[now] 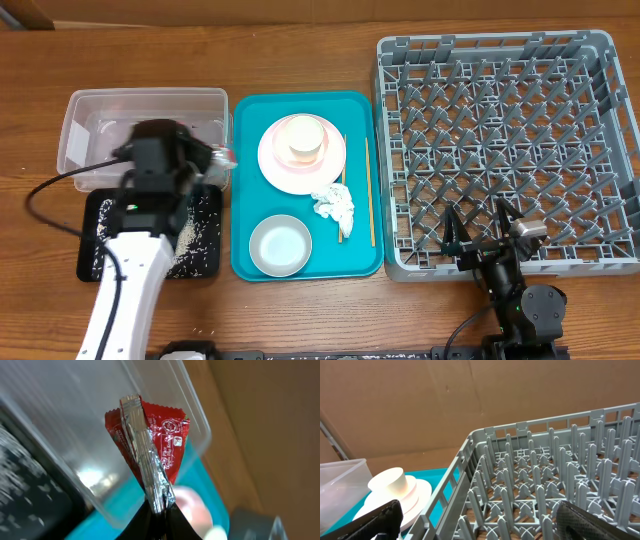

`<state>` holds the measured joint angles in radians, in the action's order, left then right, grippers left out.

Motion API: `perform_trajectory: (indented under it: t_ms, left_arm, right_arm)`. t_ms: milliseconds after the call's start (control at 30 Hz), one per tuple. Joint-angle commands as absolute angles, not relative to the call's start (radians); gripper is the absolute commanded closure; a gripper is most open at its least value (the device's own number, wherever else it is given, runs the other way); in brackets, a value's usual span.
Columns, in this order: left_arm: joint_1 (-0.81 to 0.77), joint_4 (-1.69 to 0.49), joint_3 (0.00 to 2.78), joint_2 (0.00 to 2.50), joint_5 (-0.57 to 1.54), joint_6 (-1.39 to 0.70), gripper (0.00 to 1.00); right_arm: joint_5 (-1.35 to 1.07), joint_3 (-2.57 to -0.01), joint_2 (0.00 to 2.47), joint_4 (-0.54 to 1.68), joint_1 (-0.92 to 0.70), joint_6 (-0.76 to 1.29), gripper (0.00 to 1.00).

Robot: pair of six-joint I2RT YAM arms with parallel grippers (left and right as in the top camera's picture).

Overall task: Sort waste into correct bins and load items into the dishwasher
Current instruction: 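Carry wrapper with left gripper and drop it into clear bin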

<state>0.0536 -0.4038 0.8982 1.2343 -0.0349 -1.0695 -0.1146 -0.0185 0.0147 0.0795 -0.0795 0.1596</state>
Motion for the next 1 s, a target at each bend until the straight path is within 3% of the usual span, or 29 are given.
perform_trajectory:
  t_ms: [0,167,533,667,800,867,967]
  left_arm:
    - [0.152,-0.383,0.923,1.224,-0.052,-1.047,0.88]
    - [0.257,-0.353,0.923,1.260,-0.060,-1.047,0.85]
    - [0.317,-0.262,0.923,1.439,-0.076,-1.045,0.84]
    - [0.323,-0.196,0.923,1.442,-0.106,-0.986,0.67]
    - [0.323,-0.146,0.926,1.442,-0.104,-0.919,0.27]
    - [0.323,-0.132,0.936,1.441,-0.100,-0.885,0.24]
    - [0.319,-0.133,0.974,1.435,-0.031,-0.808,0.29]
  right_arm:
    - [-0.105,-0.008,0.003,0.075,-0.084,0.157,0.00]
    - [-0.105,-0.008,0.003,0.075,-0.084,0.157,0.00]
    - [-0.105,-0.008,0.003,0.075,-0.084,0.157,0.00]
    - [-0.105,-0.008,0.003,0.075,-0.084,0.157,0.00]
    - [-0.105,-0.008,0.003,0.075,-0.084,0.157,0.00]
    - [-0.105,-0.008,0.003,0.075,-0.084,0.157,0.00]
    - [-0.105,-0.008,0.003,0.075,-0.084,0.157,0.00]
